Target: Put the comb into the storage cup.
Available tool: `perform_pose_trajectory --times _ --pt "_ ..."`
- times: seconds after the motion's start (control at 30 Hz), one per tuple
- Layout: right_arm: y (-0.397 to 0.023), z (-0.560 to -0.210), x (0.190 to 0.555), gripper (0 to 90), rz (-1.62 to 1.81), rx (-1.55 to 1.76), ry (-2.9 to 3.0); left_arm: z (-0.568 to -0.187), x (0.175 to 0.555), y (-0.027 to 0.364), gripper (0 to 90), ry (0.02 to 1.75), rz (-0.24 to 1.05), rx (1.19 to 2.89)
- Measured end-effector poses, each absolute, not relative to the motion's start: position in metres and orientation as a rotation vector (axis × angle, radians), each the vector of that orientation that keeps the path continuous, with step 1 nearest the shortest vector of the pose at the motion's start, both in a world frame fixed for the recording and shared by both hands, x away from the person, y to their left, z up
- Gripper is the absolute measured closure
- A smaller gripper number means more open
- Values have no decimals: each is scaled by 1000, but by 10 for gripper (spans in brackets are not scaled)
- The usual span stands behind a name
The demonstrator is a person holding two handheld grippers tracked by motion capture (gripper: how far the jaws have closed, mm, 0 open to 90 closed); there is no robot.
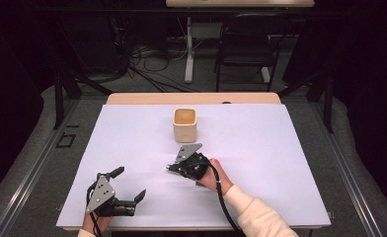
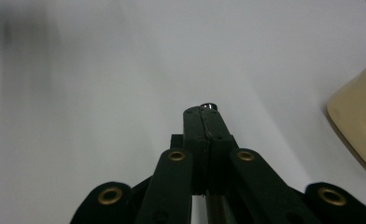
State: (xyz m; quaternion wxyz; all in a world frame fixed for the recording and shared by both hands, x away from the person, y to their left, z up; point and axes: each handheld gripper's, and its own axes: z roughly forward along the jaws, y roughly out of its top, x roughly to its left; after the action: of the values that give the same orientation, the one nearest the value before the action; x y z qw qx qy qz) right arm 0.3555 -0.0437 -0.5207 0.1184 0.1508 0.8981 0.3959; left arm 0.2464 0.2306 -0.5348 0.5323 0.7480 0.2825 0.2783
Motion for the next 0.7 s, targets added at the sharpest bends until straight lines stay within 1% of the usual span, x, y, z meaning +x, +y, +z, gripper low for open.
perform_pose_trajectory --times 0.33,0.7 --pt "-18 -528 360 900 1055 392 2679 -535 246 231 1 672 663 1786" --pt "-6 -532 367 900 980 383 2711 -535 246 231 1 670 660 1787"
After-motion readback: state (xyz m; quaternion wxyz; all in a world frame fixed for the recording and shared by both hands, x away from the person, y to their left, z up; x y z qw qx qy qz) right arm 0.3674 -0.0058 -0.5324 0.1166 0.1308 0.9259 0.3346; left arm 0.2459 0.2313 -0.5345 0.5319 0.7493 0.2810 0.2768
